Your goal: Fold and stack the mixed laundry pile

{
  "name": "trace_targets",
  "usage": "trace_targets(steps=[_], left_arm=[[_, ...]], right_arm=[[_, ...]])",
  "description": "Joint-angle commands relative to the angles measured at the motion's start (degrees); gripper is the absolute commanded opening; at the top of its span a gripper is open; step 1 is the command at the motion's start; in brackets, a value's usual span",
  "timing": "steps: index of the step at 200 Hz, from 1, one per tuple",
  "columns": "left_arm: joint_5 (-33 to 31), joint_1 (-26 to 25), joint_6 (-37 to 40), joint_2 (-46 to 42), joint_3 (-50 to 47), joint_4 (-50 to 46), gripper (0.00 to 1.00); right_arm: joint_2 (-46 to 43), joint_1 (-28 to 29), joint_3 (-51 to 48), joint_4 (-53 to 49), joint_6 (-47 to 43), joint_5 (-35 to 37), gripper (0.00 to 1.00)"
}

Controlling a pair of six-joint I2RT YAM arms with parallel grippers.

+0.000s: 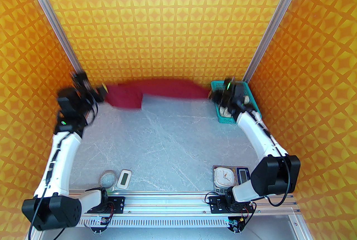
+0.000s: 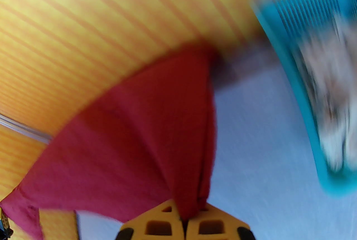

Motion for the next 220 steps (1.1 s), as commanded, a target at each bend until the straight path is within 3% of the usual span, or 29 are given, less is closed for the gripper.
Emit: trace_targets(steps=[1,56,86,150,156,165,169,186,204,220], left_arm=[[1.8,-0.2,-2.8,-8.3,-8.4,-2.9,0.00],[1.7,-2.4,-8.3,-21.7,-28.1,-14.5,0.00],[-3.1,-2.7,-13.2,-29.9,-34.8,-23.0,0.00],[-3.7,-3.1,-20.6,-29.7,-34.7,-28.7,0.00],[-4.8,-3.1,-21.1,-29.7,-34.2,-29.7,0.05],[-6.1,-3.1,-21.4,-29.8,-33.5,-31.1,0.30],[-6.6,-3.1,-21.6,-29.9,-33.1,-31.6,0.36],[-8.1,-3.1,-21.4,-30.7,-30.5,-33.0,0.44],[-9.7,-3.1,-19.6,-30.1,-25.9,-34.6,0.55],[-9.7,-3.2,-17.1,-26.7,-21.0,-34.9,0.58]], right_arm=[[-4.1,-0.6,-8.5,3.8,-0.3,-0.7,0.00],[-7.4,-0.7,-21.6,0.9,-1.6,1.8,0.00],[-11.0,-0.7,-27.0,-0.9,-0.5,3.7,0.00],[-19.6,-0.7,-31.2,-8.4,-1.4,10.2,0.00],[-20.4,-0.7,-31.4,-9.3,-1.6,11.3,0.00],[-21.6,-0.7,-31.5,-10.2,-1.8,12.0,0.00],[-22.0,-0.7,-31.4,-10.8,-2.1,12.3,0.00],[-24.4,-0.7,-30.5,-14.1,-3.3,13.0,0.04],[-27.8,-0.7,-28.0,-19.0,-4.8,13.7,0.25],[-29.2,-0.6,-25.3,-22.2,-6.2,14.6,0.33]])
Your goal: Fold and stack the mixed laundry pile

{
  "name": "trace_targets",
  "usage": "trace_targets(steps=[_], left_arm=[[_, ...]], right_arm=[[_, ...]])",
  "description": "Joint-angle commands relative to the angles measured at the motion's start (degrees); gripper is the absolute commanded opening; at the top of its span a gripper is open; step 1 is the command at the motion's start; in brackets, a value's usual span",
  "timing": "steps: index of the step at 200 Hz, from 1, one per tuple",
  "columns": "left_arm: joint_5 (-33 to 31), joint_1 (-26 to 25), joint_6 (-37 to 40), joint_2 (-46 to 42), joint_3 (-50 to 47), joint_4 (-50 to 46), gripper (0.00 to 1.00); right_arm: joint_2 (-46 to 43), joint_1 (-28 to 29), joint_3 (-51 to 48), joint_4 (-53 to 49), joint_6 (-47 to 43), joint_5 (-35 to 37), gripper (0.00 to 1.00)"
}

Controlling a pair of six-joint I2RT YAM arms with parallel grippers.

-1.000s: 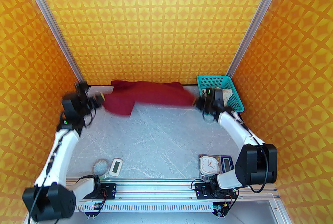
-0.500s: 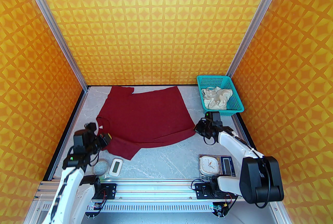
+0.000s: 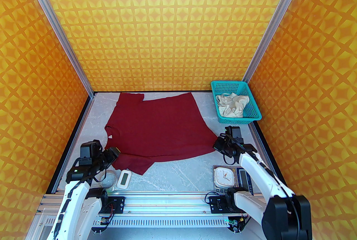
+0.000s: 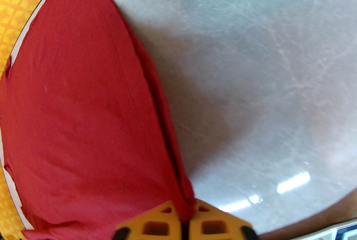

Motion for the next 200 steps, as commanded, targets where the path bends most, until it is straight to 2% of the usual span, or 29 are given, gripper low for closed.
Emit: trace_targets(steps=[1,24,53,78,113,123,144,158,175,200], left_arm=[[-2.7,-0.5,3.3,3.1,8.4,-2.2,0.58],[-1.6,-1.3,7.7,10.5,14.5,-0.1,0.57],[-0.2,-3.6,12.4,25.6,22.1,6.9,0.53],[0.4,-4.1,13.3,41.0,27.5,16.0,0.47],[-0.7,-4.0,13.5,61.8,41.4,22.5,0.37],[-0.8,-4.1,13.3,67.3,45.8,23.7,0.30],[-0.8,-4.1,12.9,77.6,55.3,24.1,0.15],[-1.2,-4.1,12.5,83.3,61.5,23.4,0.08],[-2.0,-4.1,11.8,89.6,67.5,21.5,0.00],[-2.3,-4.1,11.4,97.5,75.7,18.1,0.00]], right_arm=[[-3.2,-0.3,5.0,-7.9,-2.9,3.6,0.34],[-1.5,-0.1,8.7,-9.2,-4.0,2.6,0.40],[5.9,3.3,12.9,-5.3,-3.7,1.7,0.40],[17.3,8.0,19.3,1.2,-4.4,1.9,0.41],[34.5,9.2,31.9,7.2,-7.4,0.6,0.40],[39.8,9.2,36.5,8.1,-8.1,0.7,0.37],[49.7,9.3,45.9,8.2,-9.3,1.1,0.17],[56.0,9.3,51.7,7.5,-9.5,2.4,0.09],[63.3,9.2,58.9,4.8,-9.9,4.0,0.02],[72.5,9.1,69.2,-0.5,-9.9,4.4,0.00]])
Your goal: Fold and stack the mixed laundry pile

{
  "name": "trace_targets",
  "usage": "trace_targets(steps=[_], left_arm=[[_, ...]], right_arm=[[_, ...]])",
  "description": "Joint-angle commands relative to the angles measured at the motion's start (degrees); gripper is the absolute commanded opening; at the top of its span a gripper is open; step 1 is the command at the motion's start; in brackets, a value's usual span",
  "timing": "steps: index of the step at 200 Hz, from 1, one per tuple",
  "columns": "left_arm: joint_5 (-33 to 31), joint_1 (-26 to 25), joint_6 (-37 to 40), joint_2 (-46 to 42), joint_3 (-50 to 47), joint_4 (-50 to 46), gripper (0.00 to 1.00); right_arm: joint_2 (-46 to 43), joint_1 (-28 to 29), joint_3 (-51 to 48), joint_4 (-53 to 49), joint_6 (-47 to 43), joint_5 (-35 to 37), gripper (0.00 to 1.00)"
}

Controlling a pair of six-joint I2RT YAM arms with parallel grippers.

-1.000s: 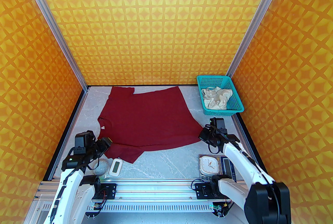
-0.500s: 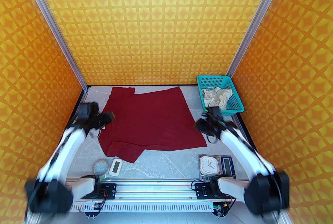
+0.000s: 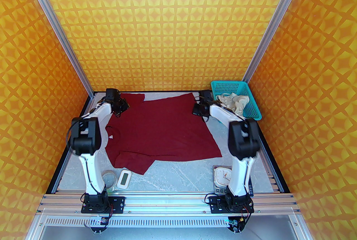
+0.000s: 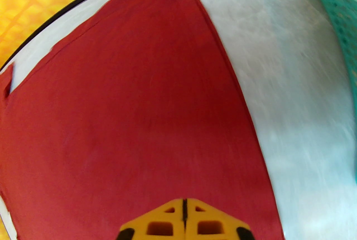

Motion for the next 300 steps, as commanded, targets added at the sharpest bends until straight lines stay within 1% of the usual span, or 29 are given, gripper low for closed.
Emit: trace_targets(steps=[1,25,54,89,114,145,168,190,203,216,235,253,271,285,300], left_arm=[[-1.1,-0.3,-0.5,6.1,7.4,-4.0,0.00],[-1.1,-0.3,-0.4,12.1,14.1,-7.0,0.00],[-0.7,-0.6,0.0,17.0,19.1,-7.9,0.00],[1.7,-1.1,0.6,22.3,26.6,-8.7,0.00],[3.6,-1.3,0.1,26.2,32.6,-9.3,0.00],[5.1,-1.3,-1.1,30.0,38.9,-8.9,0.00],[5.2,-1.2,-1.5,31.9,41.8,-8.6,0.00],[6.7,-0.9,-0.8,32.7,43.7,-8.1,0.00],[7.0,-1.0,1.2,31.4,44.2,-9.0,0.00],[7.0,-0.9,3.1,28.9,43.6,-10.3,0.00],[6.9,-1.0,5.9,22.3,38.9,-10.9,0.12],[6.6,-1.1,8.3,14.3,31.9,-10.9,0.26],[6.7,-1.4,10.4,5.7,23.3,-11.6,0.35],[6.1,-1.5,11.3,-1.7,14.4,-11.7,0.38],[4.5,-1.4,12.2,-9.3,4.1,-10.7,0.37]], right_arm=[[8.0,0.0,9.0,-6.5,-0.7,1.8,0.00],[14.4,-0.1,17.1,-11.9,0.9,3.1,0.00],[18.5,-0.3,23.4,-17.3,2.9,6.5,0.00],[19.0,-1.6,24.4,-19.9,5.8,9.9,0.00],[19.1,-2.8,24.1,-18.8,6.8,9.2,0.00],[20.3,-3.2,26.4,-18.9,7.2,8.1,0.00],[20.7,-3.2,27.7,-18.7,7.3,7.4,0.00],[20.0,-3.2,28.9,-19.2,7.1,5.1,0.00],[18.1,-3.2,28.6,-19.1,7.0,3.6,0.00],[14.6,-3.2,25.8,-17.8,7.2,2.3,0.00],[6.6,-2.8,17.6,-13.4,7.3,-0.2,0.00],[-1.6,-0.9,7.6,-8.9,6.3,-2.5,0.00],[-9.6,2.3,-3.3,-4.0,4.2,-5.4,0.00],[-15.3,5.7,-11.9,0.3,2.6,-8.5,0.02],[-20.6,11.0,-20.0,4.8,1.2,-11.1,0.05]])
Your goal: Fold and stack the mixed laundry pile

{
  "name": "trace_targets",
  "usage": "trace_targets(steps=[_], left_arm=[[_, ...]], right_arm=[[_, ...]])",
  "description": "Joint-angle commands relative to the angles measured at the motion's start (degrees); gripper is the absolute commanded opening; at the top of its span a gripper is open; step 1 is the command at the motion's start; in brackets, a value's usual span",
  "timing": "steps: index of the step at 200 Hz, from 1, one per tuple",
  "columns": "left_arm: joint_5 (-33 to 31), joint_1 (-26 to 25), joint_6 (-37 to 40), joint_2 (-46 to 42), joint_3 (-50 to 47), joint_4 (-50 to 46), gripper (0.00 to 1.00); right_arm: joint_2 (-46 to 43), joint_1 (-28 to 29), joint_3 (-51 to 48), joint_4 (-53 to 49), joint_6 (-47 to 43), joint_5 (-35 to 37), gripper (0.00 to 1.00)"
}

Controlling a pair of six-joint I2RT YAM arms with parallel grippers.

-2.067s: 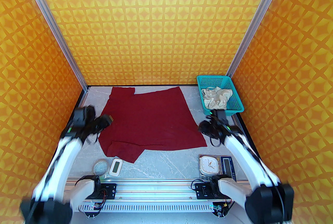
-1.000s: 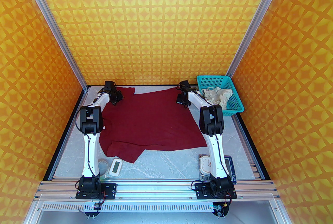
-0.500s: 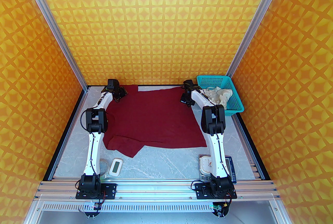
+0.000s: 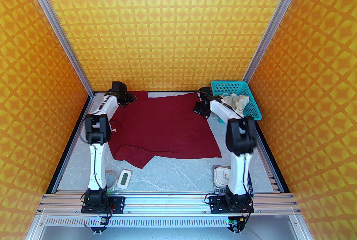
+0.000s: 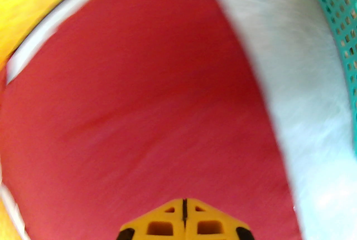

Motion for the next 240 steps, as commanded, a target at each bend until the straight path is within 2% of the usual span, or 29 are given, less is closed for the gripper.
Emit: trace_targets(steps=[1,16,39,56,74,121,158,187,240], left_arm=[[-1.4,-0.2,4.0,-13.2,-12.8,0.0,0.36],[-2.1,0.7,4.6,-18.9,-21.0,0.0,0.32],[-2.1,2.5,4.7,-24.5,-31.5,0.8,0.23],[-2.1,3.2,5.2,-26.1,-36.0,1.3,0.18],[-2.1,4.2,4.7,-25.2,-39.8,4.2,0.13],[-1.9,4.8,3.3,-16.7,-38.9,8.0,0.06],[0.4,4.8,1.8,-11.6,-36.1,10.1,0.05],[0.6,4.8,2.1,-9.8,-34.8,9.9,0.05],[0.8,4.8,2.4,-6.5,-33.9,10.2,0.05]], right_arm=[[-7.8,8.5,-11.3,9.8,-3.6,-7.1,0.06],[-10.6,15.1,-15.4,11.7,-5.7,-6.9,0.06],[-11.4,26.3,-18.0,15.0,-9.5,-5.8,0.00],[-8.4,33.7,-16.6,15.2,-11.7,-5.8,0.00],[-3.7,38.1,-14.5,15.7,-12.8,-6.5,0.00],[7.2,44.2,-4.5,9.7,-16.2,-5.2,0.00],[11.9,46.2,-2.0,8.3,-14.3,-7.2,0.00],[11.0,49.2,-3.6,5.6,-14.8,-5.6,0.00],[6.7,50.4,-11.5,5.0,-12.7,-5.8,0.00]])
